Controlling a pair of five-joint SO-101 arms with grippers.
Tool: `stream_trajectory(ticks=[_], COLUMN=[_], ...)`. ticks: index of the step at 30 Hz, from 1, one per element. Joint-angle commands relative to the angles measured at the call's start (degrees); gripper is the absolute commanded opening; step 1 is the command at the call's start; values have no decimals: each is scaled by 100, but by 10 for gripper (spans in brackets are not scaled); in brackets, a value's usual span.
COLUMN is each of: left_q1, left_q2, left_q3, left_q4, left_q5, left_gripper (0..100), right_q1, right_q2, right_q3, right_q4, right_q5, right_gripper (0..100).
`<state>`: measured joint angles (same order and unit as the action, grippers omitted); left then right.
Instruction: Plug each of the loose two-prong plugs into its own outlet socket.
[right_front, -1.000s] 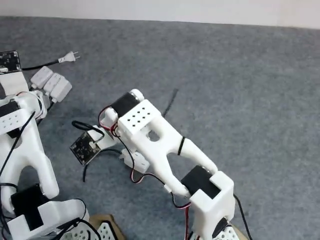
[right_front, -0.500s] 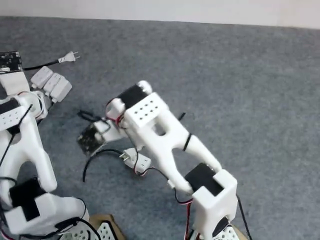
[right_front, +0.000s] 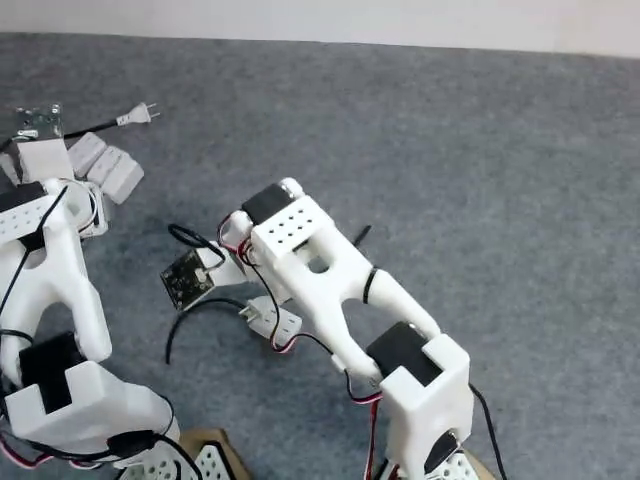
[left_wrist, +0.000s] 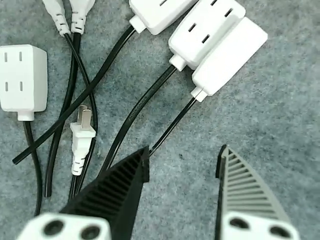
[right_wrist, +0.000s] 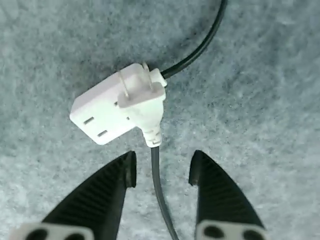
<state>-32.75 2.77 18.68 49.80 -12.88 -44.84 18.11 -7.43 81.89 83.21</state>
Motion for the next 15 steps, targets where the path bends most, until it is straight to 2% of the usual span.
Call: stream_trajectory(ticks=[1,11,15], left_q1=[92,84,84], left_q2=[-13,-13,-13], left_q3=[-259,-268,-268], left_q4=[53,70,62], left_q5=[-123,-123,-123], left_gripper=[231,231,231], right_q1=[-66,-374,-462], right_q2=[-92,-92,-92], right_q3=[-13,251,356], right_q4=[-92,-101,-426], right_q5=[132,79,-466], right_gripper=[180,180,180])
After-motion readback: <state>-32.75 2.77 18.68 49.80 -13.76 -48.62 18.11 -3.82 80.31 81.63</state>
